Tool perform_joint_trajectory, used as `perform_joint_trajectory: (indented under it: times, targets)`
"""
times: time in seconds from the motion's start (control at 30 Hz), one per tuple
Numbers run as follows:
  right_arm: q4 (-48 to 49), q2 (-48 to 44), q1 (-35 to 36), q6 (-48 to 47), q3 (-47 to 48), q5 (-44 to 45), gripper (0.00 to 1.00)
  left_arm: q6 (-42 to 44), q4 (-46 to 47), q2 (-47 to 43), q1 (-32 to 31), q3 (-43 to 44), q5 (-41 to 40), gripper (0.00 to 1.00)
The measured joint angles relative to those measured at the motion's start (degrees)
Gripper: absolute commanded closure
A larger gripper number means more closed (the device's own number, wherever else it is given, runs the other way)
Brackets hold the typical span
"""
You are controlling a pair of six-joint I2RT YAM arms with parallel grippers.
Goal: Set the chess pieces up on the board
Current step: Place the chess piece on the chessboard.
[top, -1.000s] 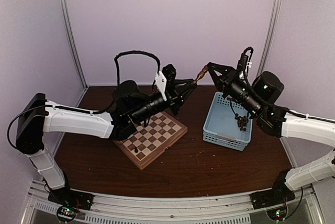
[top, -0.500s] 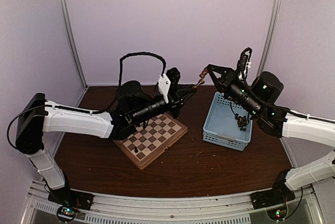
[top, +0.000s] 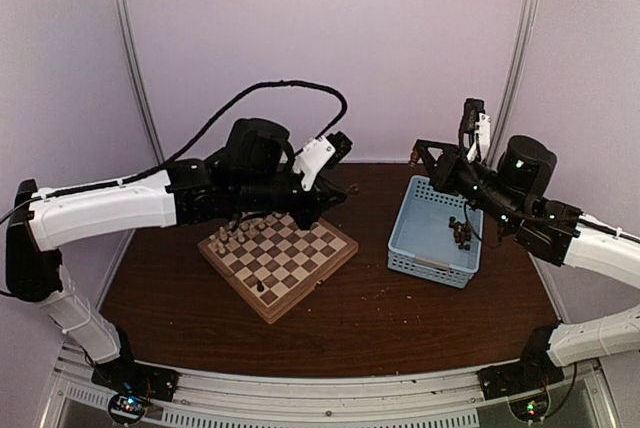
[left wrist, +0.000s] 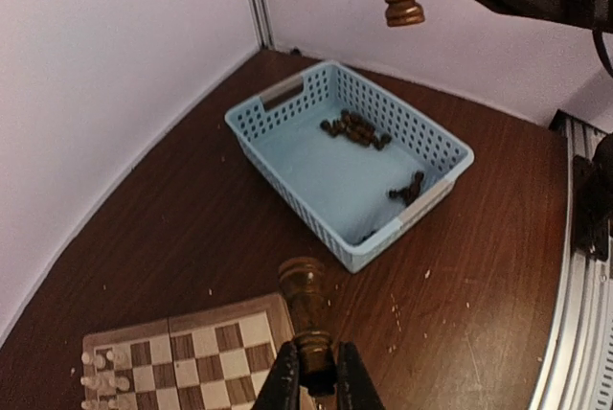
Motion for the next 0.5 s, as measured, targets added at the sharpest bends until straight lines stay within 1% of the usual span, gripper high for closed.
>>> perform_joint_trajectory:
  times: [0.1,0.2,0.27,0.37,0.5]
  targets:
    - [-1.4,0.0,0.0,-6.5,-2.5,1.7,1.0,-1.4,-17.7,2.8,0.9,8.6,1.0,1.0]
    - [-1.5,1.3,0.0,-11.5,-4.6,3.5,1.0,-2.2,-30.3,7.8,2.2,15.4,3.1,1.0]
    - [-1.0,2.5,0.0,-13.7,-6.1,4.8,1.0,-2.5,-38.7,13.2,2.8,19.6,4.4,1.0]
    - [1.2,4.2,-0.1,-16.0,-8.9,6.7,1.0,-2.7,-47.3,20.5,3.1,22.9,5.5,1.0]
    - [4.2,6.9,-0.5,-17.8,-11.7,8.4,1.0,-2.7,-55.5,27.1,3.2,26.5,5.6,1.0]
